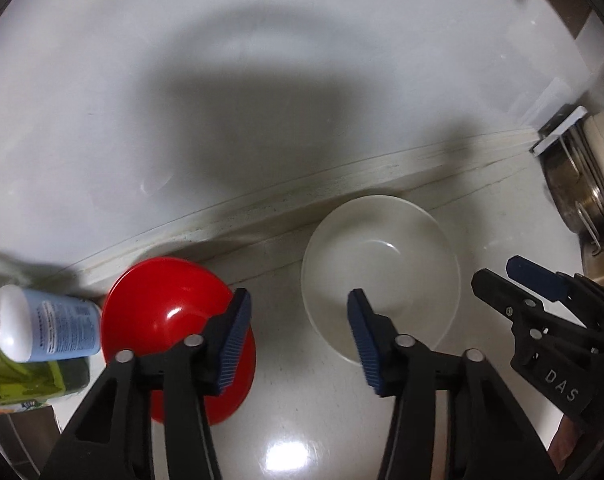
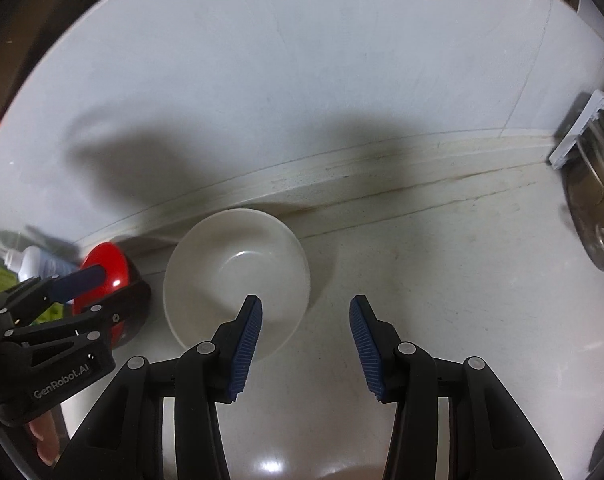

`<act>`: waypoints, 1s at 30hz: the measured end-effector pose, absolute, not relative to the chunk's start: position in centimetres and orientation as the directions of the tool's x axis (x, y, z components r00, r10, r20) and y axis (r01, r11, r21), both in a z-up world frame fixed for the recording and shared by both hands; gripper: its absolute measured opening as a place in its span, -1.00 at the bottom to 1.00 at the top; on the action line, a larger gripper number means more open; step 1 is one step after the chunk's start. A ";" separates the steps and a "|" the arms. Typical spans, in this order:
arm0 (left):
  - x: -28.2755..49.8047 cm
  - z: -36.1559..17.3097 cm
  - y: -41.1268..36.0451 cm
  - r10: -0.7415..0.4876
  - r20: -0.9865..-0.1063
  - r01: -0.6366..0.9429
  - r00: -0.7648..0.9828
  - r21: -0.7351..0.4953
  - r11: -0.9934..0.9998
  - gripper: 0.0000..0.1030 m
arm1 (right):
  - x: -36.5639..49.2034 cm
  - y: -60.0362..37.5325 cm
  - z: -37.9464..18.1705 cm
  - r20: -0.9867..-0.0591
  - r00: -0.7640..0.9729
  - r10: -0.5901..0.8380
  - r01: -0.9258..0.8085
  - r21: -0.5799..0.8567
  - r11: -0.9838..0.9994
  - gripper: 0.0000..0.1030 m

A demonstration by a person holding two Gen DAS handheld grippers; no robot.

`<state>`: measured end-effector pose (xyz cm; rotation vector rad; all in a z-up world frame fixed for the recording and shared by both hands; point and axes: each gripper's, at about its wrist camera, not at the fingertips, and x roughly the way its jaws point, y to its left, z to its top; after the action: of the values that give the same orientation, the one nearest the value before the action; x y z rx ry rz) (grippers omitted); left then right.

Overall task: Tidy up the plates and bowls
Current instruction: 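Move both open grippers toward the white bowl, then close both grippers together on the rim of the white bowl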

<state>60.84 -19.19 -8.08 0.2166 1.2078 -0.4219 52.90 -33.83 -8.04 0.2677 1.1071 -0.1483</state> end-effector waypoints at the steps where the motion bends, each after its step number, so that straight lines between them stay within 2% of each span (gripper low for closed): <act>1: 61.1 -8.3 -19.3 -0.200 -0.937 0.427 0.286 -0.062 0.902 -0.21 | 53.0 -33.9 -8.2 -0.899 0.438 0.016 0.252 0.140 0.958 -0.10; 3: 61.5 -8.7 -19.6 -0.201 -0.939 0.430 0.277 -0.066 0.900 -0.26 | 53.4 -34.2 -8.7 -0.905 0.426 0.020 0.258 0.143 0.955 -0.11; 5: 61.9 -9.3 -20.0 -0.193 -0.943 0.431 0.271 -0.060 0.901 -0.41 | 53.7 -34.5 -9.3 -0.911 0.412 0.033 0.267 0.155 0.951 -0.16; 7: 62.1 -9.8 -20.4 -0.186 -0.948 0.431 0.260 -0.059 0.900 -0.48 | 54.1 -34.7 -9.7 -0.915 0.400 0.043 0.272 0.164 0.948 -0.29; 19: 62.7 -11.9 -21.4 -0.180 -0.957 0.425 0.229 -0.068 0.903 -0.69 | 55.1 -35.3 -12.4 -0.942 0.326 0.083 0.308 0.189 0.932 -0.71; 26: 62.8 -12.2 -21.5 -0.198 -0.957 0.424 0.212 -0.093 0.901 -0.89 | 55.3 -35.3 -12.6 -0.941 0.324 0.098 0.303 0.202 0.931 -0.85; 30: 62.6 -12.0 -21.4 -0.207 -0.956 0.411 0.207 -0.107 0.905 -0.90 | 55.3 -35.2 -12.4 -0.942 0.322 0.090 0.299 0.192 0.935 -0.85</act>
<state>62.56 -21.41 -11.99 0.1851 1.2941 -0.4344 55.25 -35.15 -12.39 0.3618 1.2430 -0.1414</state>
